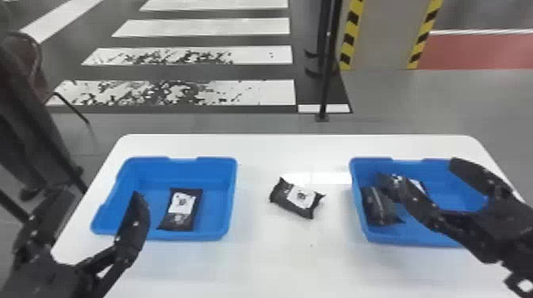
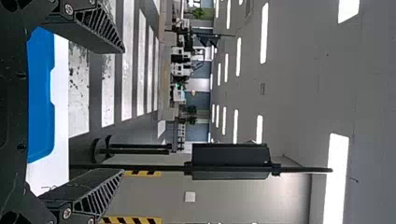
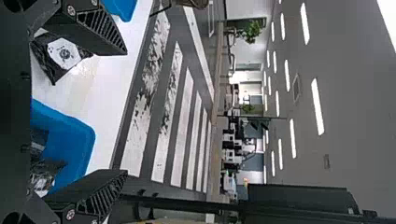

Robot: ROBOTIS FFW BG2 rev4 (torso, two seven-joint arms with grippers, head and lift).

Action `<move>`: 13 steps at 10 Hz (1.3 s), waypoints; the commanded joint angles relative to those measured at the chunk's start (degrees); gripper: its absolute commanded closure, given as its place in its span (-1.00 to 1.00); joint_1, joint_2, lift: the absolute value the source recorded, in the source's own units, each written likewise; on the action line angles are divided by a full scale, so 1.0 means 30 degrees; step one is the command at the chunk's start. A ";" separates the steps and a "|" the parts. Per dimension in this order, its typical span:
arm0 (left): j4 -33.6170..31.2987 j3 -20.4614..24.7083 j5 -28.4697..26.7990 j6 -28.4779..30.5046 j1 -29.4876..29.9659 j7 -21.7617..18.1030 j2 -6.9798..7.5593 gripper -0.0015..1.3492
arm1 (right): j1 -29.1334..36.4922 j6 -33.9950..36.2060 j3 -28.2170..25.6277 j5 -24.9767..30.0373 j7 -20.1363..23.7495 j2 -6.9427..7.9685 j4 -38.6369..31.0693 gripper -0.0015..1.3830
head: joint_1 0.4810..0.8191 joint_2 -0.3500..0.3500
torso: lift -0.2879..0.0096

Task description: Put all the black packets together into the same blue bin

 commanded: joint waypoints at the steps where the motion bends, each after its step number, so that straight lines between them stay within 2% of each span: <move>1: 0.0044 -0.0060 0.0000 0.0028 -0.0056 0.0000 -0.0078 -0.82 | -0.1880 0.0151 0.1634 -0.0045 0.0122 -0.0448 0.2143 -0.83 | 0.27 0.18 | 0.20; 2: 0.0044 -0.0060 0.0000 0.0075 -0.0056 0.0000 -0.0078 -0.82 | -0.3005 0.0479 0.2586 -0.0045 0.0415 -0.0770 0.3315 -0.83 | 0.27 0.25 | 0.20; 4: 0.0466 -0.0060 -0.0038 0.0216 -0.0244 0.0000 -0.0078 -0.82 | -0.5912 0.0901 0.5595 -0.0502 0.0971 -0.1532 0.5987 -0.83 | 0.27 0.43 | 0.20; 6: 0.0607 -0.0136 -0.0114 0.0263 -0.0384 0.0000 -0.0078 -0.82 | -0.8490 0.1323 0.8413 -0.0769 0.1147 -0.1884 0.8424 -0.83 | 0.27 0.62 | 0.20; 8: 0.0701 -0.0212 -0.0114 0.0216 -0.0431 0.0000 -0.0078 -0.82 | -1.0224 0.2073 1.0127 -0.0464 0.1147 -0.1972 1.0299 -0.83 | 0.27 0.80 | 0.20; 12: 0.0935 -0.0403 0.0000 0.0216 -0.0619 0.0000 -0.0078 -0.82 | -1.4255 0.0901 1.3174 -0.0236 0.0971 -0.1913 1.5409 -0.83 | 0.27 0.86 | 0.20; 13: 0.0982 -0.0479 0.0000 0.0216 -0.0665 0.0000 -0.0078 -0.82 | -1.4771 0.0901 1.3478 0.0107 0.0825 -0.1854 1.6393 -0.83 | 0.27 0.86 | 0.20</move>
